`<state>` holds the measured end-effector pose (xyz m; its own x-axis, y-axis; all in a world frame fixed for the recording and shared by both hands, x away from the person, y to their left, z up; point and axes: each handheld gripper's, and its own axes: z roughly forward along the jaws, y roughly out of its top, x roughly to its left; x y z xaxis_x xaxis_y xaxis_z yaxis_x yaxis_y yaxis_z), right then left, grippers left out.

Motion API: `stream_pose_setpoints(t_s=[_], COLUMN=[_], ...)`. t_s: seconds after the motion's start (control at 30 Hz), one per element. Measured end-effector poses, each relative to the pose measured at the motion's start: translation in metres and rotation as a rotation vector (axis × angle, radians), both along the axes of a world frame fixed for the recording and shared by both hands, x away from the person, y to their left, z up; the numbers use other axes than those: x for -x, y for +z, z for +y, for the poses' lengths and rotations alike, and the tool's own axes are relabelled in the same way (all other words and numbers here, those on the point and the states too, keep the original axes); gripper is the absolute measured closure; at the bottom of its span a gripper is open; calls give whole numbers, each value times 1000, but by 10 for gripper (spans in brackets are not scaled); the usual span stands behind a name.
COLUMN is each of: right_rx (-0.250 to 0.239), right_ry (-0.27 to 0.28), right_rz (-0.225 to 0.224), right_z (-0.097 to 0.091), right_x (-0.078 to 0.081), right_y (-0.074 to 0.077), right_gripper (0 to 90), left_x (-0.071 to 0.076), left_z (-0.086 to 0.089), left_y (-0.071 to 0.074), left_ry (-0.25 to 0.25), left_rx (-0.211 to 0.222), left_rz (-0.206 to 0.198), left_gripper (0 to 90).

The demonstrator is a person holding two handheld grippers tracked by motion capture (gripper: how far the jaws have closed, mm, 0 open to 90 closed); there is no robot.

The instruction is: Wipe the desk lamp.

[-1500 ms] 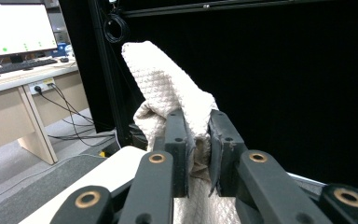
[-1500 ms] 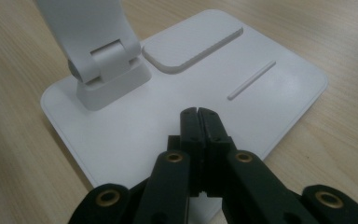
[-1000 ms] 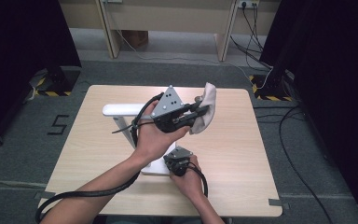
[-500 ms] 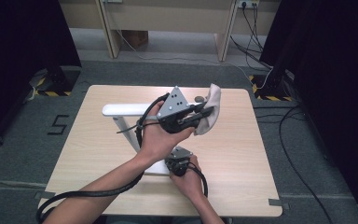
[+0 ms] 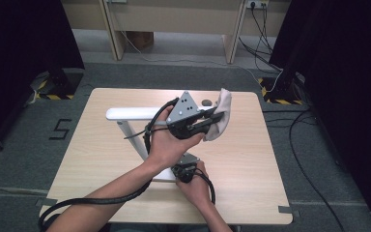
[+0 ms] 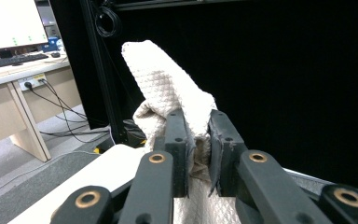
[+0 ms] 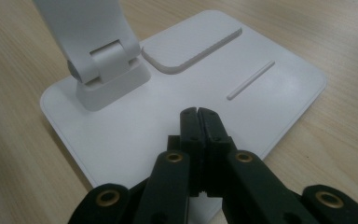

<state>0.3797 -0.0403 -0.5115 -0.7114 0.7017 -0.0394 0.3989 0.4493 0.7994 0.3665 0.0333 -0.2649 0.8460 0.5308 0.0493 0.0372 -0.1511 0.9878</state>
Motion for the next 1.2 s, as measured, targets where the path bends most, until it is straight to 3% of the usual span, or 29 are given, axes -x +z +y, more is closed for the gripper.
stream_pose_setpoints(t_s=[0.4, 0.8, 1.2], right_rx=[-1, -2, -4], right_ry=[0, 0, -1], right_rz=[0, -4, -4], right_z=[0, 0, 0], right_x=[0, 0, 0], right_y=[0, 0, -1], right_gripper=[900, 900, 900], left_x=[8, 19, 18], left_z=[-5, -4, 3], left_y=[-5, -23, -48], left_ry=[-27, -32, -10], left_rx=[1, 3, -22], left_rz=[6, 16, 65], left_gripper=[799, 799, 800])
